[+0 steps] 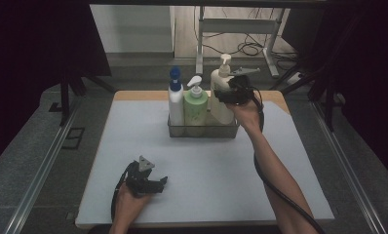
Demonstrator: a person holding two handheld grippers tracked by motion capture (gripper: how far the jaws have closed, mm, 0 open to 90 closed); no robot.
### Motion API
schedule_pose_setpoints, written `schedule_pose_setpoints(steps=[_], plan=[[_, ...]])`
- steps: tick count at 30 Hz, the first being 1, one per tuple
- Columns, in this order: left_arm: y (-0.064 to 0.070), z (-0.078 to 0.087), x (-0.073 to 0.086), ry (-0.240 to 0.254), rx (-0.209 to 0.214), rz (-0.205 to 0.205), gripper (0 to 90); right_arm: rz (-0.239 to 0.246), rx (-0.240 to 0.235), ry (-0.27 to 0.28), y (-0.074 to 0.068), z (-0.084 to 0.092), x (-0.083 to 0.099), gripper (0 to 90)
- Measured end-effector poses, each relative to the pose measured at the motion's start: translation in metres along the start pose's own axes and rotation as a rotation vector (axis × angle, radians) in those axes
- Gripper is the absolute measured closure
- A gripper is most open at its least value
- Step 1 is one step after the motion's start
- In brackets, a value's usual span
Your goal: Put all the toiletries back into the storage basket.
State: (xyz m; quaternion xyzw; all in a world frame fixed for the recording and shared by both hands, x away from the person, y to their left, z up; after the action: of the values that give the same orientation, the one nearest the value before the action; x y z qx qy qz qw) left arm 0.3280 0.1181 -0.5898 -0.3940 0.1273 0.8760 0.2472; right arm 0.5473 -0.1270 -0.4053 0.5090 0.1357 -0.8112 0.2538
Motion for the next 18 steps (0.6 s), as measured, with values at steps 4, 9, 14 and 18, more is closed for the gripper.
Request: schedule_pose_setpoints(steps=[4, 9, 14, 18], plan=[[0.0, 0.0, 0.0, 0.0, 0.0, 0.0, 11.7, -0.002, 0.005, 0.004, 0.002, -0.007, 0.004, 39.3], [0.0, 0.0, 0.0, 0.0, 0.0, 0.0, 11.7, 0.0, 0.015, 0.008, 0.004, -0.013, 0.009, 39.3], [0.0, 0.0, 0.0, 0.0, 0.0, 0.0, 11.7, 0.01, 0.013, 0.011, 0.003, -0.017, 0.014, 39.3], [0.0, 0.0, 0.0, -0.001, 0.0, 0.0, 11.7, 0.009, 0.01, 0.009, 0.002, -0.017, 0.02, 39.2]])
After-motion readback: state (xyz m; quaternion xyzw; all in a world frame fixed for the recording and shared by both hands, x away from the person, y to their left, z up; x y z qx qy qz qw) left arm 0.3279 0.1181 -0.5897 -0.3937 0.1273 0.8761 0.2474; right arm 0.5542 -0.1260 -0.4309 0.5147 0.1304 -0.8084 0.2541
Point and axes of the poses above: each handheld gripper's, and its own axes: z roughly backward along the jaws, x roughly out of its underside, y roughly to its right, the point moved 9 cm from there along -z, roughly forward along the jaws, and after that the axes turned 6 degrees about y, right-handed, at the moved point
